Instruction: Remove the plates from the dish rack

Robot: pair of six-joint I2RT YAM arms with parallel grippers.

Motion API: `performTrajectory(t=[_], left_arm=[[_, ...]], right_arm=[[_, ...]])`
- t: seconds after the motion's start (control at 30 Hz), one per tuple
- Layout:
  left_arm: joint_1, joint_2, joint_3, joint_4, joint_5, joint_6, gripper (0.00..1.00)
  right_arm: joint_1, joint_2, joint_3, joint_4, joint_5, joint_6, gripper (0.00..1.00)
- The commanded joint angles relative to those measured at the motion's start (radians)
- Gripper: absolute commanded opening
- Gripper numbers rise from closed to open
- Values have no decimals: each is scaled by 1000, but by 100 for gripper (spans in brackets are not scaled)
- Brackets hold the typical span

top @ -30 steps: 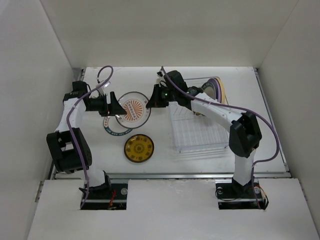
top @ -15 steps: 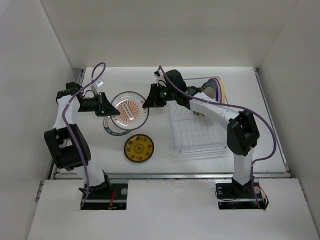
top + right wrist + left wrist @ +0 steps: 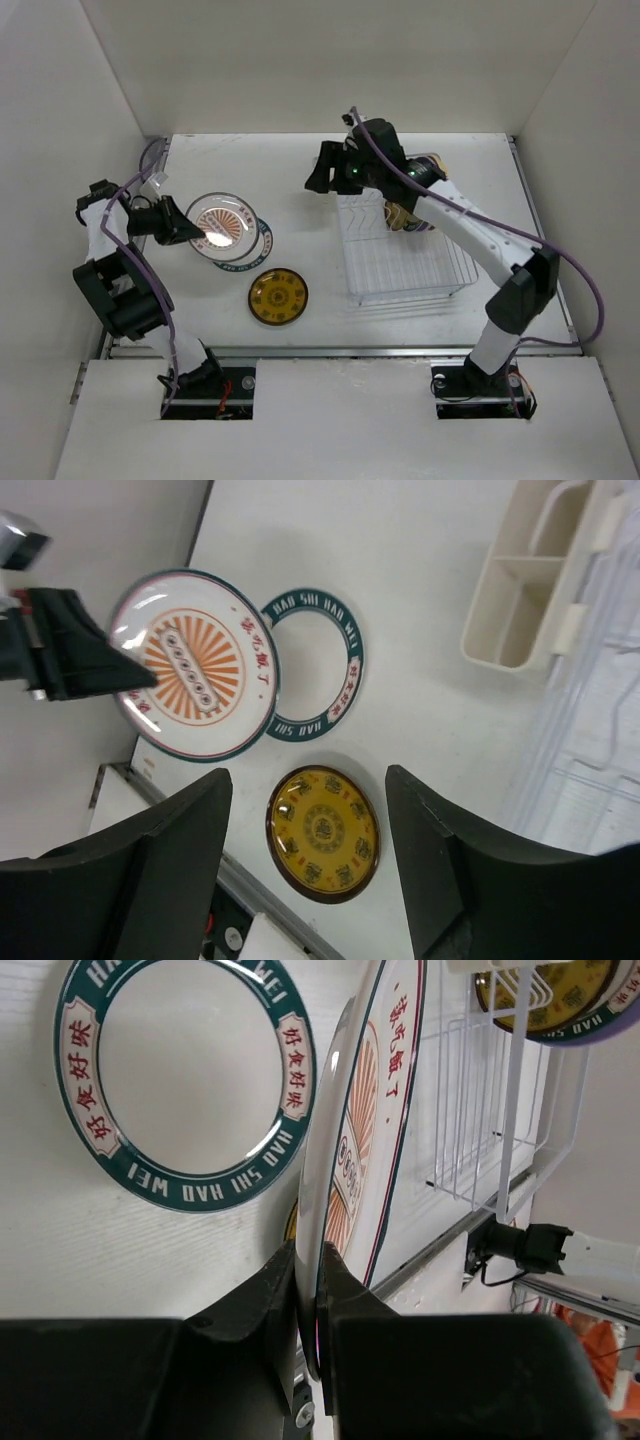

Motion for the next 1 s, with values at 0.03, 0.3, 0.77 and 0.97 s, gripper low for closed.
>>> performTrajectory(t=[0.03,0.3,0.77,0.97], left_arm=[[-17,132,53,23,-29,-27,0],[-95,247,131,75,-193,-33,1],[-199,263,156,131,-436,-109,83],[-267,180,134,131,-535,-64,100]], right_arm=[[-1,-132,46,-107,193,-48,69],[-59,-189,45,-314,422,-66,83],[-142,-212,-61,-421,563,7,84],[-203,-100,0,-501,694,18,84]])
